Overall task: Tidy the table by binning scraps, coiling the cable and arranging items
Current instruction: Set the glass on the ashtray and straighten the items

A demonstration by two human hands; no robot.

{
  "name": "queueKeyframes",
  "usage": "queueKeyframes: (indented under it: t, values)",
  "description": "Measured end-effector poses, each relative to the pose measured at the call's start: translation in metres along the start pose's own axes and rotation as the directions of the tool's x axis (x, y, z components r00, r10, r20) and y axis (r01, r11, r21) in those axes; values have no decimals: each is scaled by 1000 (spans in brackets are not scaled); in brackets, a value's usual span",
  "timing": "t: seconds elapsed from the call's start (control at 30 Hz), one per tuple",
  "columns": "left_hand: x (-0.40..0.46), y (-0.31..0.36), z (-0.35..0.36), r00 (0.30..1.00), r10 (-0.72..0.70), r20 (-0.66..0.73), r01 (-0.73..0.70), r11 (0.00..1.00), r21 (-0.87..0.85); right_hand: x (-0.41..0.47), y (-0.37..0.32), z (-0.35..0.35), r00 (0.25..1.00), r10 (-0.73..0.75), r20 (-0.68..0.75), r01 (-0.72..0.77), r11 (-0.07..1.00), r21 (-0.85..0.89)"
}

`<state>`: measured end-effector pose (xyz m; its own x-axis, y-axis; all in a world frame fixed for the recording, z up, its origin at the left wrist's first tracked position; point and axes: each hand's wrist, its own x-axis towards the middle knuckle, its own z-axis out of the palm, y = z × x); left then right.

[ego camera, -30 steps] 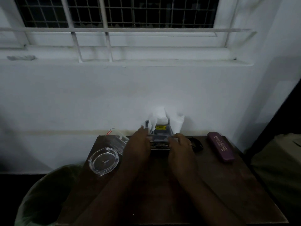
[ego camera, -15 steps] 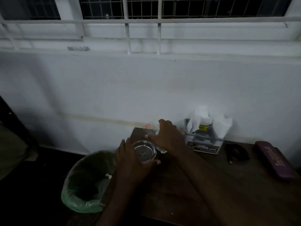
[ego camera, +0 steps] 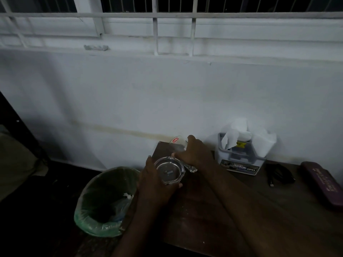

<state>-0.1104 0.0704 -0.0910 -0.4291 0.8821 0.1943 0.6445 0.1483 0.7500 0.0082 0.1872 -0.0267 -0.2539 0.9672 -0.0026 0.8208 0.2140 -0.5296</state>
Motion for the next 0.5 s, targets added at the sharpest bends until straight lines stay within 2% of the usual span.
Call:
queueKeyframes:
  t: [0.13, 0.3, 0.4, 0.5]
  values:
    - [8, -3, 5, 999, 24, -29, -27, 995, -95, -6, 1, -6, 989, -28, -142, 38, 997, 66]
    - [29, 2, 13, 993, 111, -36, -114, 988, -104, -4, -11, -35, 930, -77, -360, 197, 931, 309]
    - [48, 3, 21, 987, 157, -10, -158, 986, -50, -1, -15, -44, 922, -52, -385, 245, 847, 472]
    - [65, 4, 28, 990, 134, 45, -133, 991, -21, 2, -15, -40, 935, -12, -354, 233, 775, 587]
